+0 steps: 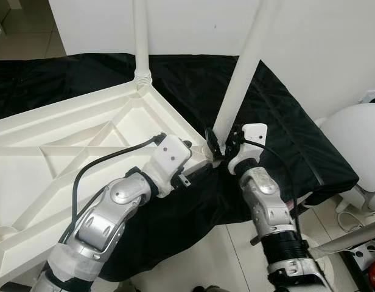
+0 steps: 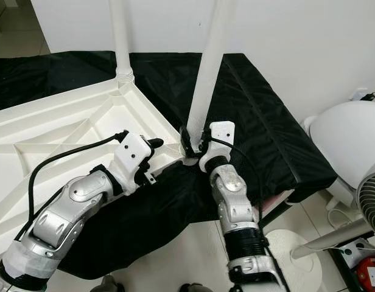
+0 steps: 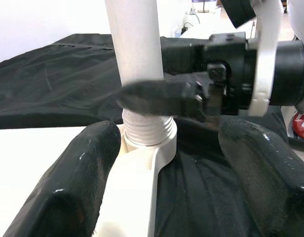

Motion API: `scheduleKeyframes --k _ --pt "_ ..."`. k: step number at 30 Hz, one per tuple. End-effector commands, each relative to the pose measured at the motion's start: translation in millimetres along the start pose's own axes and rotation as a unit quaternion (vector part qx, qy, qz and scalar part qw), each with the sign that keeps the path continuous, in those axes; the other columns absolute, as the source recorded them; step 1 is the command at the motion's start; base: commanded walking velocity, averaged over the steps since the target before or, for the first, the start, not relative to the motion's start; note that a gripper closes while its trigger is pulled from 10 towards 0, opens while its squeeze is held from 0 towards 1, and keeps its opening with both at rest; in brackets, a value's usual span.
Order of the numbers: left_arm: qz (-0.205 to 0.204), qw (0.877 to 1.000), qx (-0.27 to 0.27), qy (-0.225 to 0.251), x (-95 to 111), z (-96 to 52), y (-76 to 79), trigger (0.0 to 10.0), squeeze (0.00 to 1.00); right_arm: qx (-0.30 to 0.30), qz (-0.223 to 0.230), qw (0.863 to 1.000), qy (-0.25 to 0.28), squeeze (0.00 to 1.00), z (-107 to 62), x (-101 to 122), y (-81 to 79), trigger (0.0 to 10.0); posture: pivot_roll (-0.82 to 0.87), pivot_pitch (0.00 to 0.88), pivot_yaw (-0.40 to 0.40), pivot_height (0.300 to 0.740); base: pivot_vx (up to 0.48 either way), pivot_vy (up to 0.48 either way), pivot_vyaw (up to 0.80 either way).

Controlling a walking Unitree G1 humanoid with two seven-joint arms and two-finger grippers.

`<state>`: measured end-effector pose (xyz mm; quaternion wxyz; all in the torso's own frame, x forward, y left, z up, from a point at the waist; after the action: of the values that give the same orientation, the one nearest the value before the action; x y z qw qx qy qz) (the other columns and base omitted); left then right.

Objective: Building children table

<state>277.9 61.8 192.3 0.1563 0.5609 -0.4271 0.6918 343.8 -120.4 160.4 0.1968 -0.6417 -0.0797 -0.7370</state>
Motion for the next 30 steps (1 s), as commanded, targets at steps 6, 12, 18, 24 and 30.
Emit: scheduleKeyframes --k 6,12,18,24,30 --pt "-0.008 0.998 -0.062 0.015 4.0 1.4 9.8 10.0 0.0 0.071 -0.068 0.994 -0.042 0.0 12.0 -6.6 3.4 10.0 0.07 0.072 -0.055 0.74 0.0 0.0 0.0" --pt "-0.002 0.998 -0.067 0.015 4.5 3.3 9.6 10.0 0.0 0.101 -0.107 0.987 -0.067 0.0 21.8 -6.9 10.2 10.0 0.08 0.062 -0.053 0.74 0.0 0.0 0.0" --pt "0.002 0.998 -0.064 0.016 5.6 4.2 9.8 10.0 0.0 0.115 -0.115 0.983 -0.079 0.0 26.2 -6.6 12.6 0.7 0.08 0.063 -0.057 0.74 0.0 0.0 0.0" --pt "0.002 0.998 -0.061 0.016 5.7 4.7 9.3 10.0 0.0 0.121 -0.11 0.982 -0.089 0.0 25.4 -12.8 14.5 0.0 0.08 0.063 -0.062 0.74 0.0 0.0 0.0" --pt "0.002 0.998 -0.058 0.016 6.0 4.6 8.8 10.0 0.0 0.127 -0.103 0.982 -0.096 0.0 22.6 -18.4 15.7 0.0 0.08 0.062 -0.064 0.74 0.0 0.0 0.0"
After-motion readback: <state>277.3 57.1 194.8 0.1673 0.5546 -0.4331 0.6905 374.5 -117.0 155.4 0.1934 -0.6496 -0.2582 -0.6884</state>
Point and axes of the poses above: a point about 5 cm out from each wrist's last joint towards the gripper, its own z axis pointing out of the wrist towards the gripper, its own x axis along the axis of the wrist's last joint, y = z × x, the point moved 1 cm from there along z, pointing out of the wrist towards the gripper, and after that the axes turned 8 degrees about z, right-handed, at the moved point
